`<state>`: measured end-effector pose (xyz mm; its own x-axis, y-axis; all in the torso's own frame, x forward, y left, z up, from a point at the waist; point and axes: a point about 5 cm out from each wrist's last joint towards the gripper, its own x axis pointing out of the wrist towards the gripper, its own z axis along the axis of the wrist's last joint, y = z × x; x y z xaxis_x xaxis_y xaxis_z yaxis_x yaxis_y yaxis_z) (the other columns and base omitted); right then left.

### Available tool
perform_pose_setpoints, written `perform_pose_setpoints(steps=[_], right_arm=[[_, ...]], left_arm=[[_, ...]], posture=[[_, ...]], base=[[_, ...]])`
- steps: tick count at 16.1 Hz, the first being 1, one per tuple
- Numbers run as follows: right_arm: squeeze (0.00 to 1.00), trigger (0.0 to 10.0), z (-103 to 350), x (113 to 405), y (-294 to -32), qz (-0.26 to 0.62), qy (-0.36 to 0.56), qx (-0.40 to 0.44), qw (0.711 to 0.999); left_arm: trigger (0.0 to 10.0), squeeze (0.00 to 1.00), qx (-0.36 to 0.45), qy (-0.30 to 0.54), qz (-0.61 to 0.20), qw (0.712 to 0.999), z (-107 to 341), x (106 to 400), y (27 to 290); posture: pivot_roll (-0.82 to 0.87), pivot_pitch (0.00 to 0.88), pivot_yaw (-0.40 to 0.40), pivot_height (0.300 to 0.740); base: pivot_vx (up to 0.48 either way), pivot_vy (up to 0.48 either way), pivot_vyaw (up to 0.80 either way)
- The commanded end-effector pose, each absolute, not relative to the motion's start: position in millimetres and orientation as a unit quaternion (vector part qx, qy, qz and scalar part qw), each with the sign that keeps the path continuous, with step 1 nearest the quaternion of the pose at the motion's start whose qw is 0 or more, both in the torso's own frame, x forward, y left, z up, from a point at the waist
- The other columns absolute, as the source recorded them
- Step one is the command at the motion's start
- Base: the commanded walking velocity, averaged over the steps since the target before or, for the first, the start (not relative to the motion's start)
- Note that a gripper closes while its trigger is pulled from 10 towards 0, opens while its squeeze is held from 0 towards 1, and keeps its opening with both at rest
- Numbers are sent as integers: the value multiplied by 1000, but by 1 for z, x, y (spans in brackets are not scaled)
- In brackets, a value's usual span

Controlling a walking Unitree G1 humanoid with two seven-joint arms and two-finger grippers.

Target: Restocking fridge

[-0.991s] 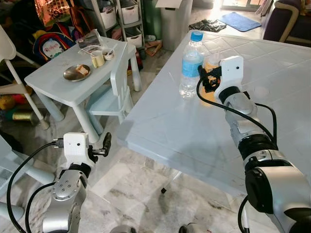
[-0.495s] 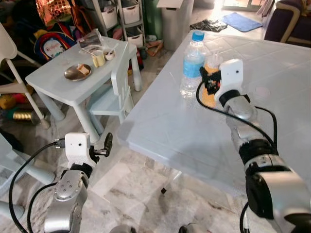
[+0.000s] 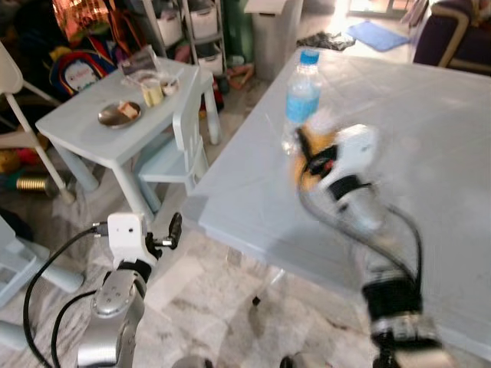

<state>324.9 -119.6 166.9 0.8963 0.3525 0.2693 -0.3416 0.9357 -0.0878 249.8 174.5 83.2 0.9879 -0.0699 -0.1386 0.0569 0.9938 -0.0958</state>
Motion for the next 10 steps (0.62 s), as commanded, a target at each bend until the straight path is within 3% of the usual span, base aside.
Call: perform_pose_setpoints(steps=[1, 5, 10], right_arm=[[0, 10000, 175, 321, -107, 199, -157, -23, 967], [0, 10000, 171, 310, -104, 212, -125, 7, 969], [0, 10000, 171, 306, -104, 232, -125, -16, 965]], left_arm=[[10000, 0, -44, 82, -15, 996, 77, 246, 182], [10000, 0, -44, 79, -18, 996, 77, 248, 181], [10000, 0, -47, 70, -10, 996, 76, 253, 182]], posture=[[-29, 26, 42, 740], [-30, 23, 27, 740], [-23, 7, 4, 740]], base=[[0, 0, 800], [0, 0, 800], [0, 0, 800]])
